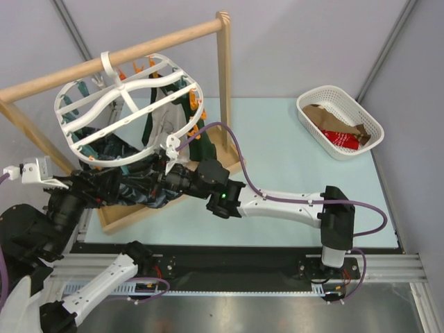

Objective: Clip the socks to the hanger
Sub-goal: Open the clamp at the hanger.

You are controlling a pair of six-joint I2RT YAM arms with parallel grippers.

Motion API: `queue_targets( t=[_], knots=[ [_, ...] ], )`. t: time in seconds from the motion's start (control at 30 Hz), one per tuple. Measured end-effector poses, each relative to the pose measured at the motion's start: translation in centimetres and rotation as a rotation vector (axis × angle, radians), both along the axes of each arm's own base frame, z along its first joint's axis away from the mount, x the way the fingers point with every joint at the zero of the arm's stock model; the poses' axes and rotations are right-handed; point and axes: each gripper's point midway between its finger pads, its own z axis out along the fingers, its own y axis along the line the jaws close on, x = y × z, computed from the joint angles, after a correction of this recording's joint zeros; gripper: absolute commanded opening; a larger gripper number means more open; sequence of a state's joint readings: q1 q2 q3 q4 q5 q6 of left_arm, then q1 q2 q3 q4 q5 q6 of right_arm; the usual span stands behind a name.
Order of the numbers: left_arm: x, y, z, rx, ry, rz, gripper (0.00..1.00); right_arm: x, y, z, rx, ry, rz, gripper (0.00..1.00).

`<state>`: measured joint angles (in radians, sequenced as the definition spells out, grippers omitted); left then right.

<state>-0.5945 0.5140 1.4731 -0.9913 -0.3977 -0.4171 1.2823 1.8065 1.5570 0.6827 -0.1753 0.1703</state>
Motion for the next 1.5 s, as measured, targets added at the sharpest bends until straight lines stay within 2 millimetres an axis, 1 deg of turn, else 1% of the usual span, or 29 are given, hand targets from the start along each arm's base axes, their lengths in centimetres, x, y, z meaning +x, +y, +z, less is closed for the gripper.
queue_targets(
  t=[0.07, 0.23, 0.3, 0.4, 0.5, 0.57, 0.67, 0.7, 1.07, 1.17, 1.27, 1.3, 1.33, 1.37, 1.43, 1.5],
  knots=[
    [-0.3, 0.3, 0.0, -0.003, -0.005, 0.003, 0.83, 0.2, 0.1, -0.2, -0.011, 0.007, -0.015, 0.0],
    [-2.2, 1.1, 0.2, -0.04, -0.059, -0.016, 0.85, 1.0, 0.4, -0.9, -0.059, 0.025, -0.057, 0.0],
    [-2.4, 1.0, 0.2, -0.045, -0.069, -0.033, 0.85, 1.3, 0.6, -1.2, -0.077, 0.026, -0.08, 0.0],
    [-2.0, 0.3, 0.4, -0.034, -0.063, -0.051, 0.86, 1.7, 0.7, -1.8, -0.108, 0.027, -0.106, 0.0],
    [-0.9, -0.5, 0.7, -0.014, -0.039, -0.054, 0.86, 2.0, 0.9, -2.3, -0.13, 0.028, -0.127, 0.0],
    [-0.1, -0.9, 0.5, 0.002, -0.021, -0.054, 0.85, 2.1, 1.0, -2.7, -0.143, 0.032, -0.141, 0.0],
    [0.4, -1.3, 0.3, 0.015, -0.005, -0.057, 0.83, 2.2, 1.0, -2.9, -0.154, 0.034, -0.159, 0.0],
    [0.4, -1.4, 0.3, 0.016, -0.003, -0.057, 0.81, 2.2, 1.1, -2.9, -0.156, 0.034, -0.164, 0.0],
    [0.2, -0.9, 0.0, 0.014, 0.001, -0.042, 0.76, 2.2, 1.1, -2.9, -0.163, 0.045, -0.189, 0.0],
    [0.1, -0.8, -0.4, -0.001, 0.008, -0.033, 0.76, 2.2, 1.1, -2.9, -0.162, 0.045, -0.189, 0.0],
    [0.5, -1.1, -1.4, -0.009, 0.037, -0.031, 0.75, 2.2, 1.1, -3.0, -0.16, 0.046, -0.188, 0.0],
    [0.6, -1.2, -1.6, -0.013, 0.044, -0.031, 0.74, 2.2, 1.1, -3.0, -0.159, 0.045, -0.188, 0.0],
    [0.7, -1.3, -1.9, -0.017, 0.053, -0.03, 0.7, 2.1, 1.0, -3.1, -0.161, 0.046, -0.187, 0.0],
    [0.8, -1.4, -2.1, -0.022, 0.059, -0.028, 0.7, 2.1, 1.0, -3.2, -0.162, 0.046, -0.187, 0.0],
    [0.9, -1.5, -2.2, -0.031, 0.066, -0.025, 0.69, 2.1, 0.9, -3.3, -0.162, 0.046, -0.187, 0.0],
    [1.0, -1.5, -2.0, -0.052, 0.061, -0.017, 0.68, 2.1, 0.8, -3.3, -0.161, 0.047, -0.187, 0.0]
  ],
)
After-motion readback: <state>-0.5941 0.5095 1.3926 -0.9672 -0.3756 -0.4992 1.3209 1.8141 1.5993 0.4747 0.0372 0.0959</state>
